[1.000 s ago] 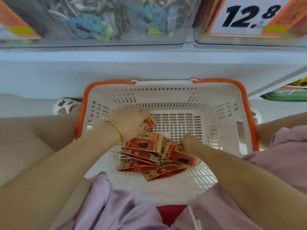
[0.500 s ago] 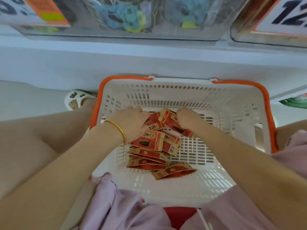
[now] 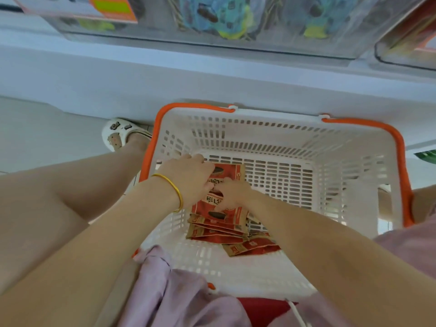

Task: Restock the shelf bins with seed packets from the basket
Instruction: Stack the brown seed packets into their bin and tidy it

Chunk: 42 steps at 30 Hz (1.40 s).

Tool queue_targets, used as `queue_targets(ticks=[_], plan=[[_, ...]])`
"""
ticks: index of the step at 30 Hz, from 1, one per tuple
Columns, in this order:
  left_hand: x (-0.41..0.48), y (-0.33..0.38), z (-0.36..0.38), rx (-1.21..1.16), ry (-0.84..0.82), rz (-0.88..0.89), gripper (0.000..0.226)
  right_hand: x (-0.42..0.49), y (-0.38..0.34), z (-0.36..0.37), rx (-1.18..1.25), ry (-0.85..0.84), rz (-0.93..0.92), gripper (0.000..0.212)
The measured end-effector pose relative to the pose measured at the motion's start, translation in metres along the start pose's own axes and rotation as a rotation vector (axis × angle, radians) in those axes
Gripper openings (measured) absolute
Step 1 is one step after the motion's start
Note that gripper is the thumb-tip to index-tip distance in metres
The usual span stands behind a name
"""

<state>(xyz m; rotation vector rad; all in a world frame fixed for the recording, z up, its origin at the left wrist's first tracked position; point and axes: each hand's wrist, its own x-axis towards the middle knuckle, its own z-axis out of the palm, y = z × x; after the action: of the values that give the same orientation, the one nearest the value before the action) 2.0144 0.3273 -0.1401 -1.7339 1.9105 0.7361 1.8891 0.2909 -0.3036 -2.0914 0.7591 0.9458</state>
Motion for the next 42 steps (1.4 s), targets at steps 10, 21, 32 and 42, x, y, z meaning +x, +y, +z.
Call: queue_targets(ticks=[10,21,32,42], plan=[[0.001,0.011,-0.018,0.002,0.008,-0.130,0.039,-0.087,0.057,-0.026,0.707,0.198,-0.020,0.034],[0.006,0.099,-0.049,-1.395,-0.053,0.077,0.047,-0.238,0.089,-0.025,1.355,0.507,-0.155,0.062],[-0.014,0.165,-0.071,-1.401,0.194,0.334,0.035,-0.318,0.070,-0.002,1.062,1.129,-0.215,0.089],[-0.047,0.231,-0.155,-0.976,0.423,0.705,0.048,-0.392,0.094,-0.019,1.192,1.300,-0.319,0.068]])
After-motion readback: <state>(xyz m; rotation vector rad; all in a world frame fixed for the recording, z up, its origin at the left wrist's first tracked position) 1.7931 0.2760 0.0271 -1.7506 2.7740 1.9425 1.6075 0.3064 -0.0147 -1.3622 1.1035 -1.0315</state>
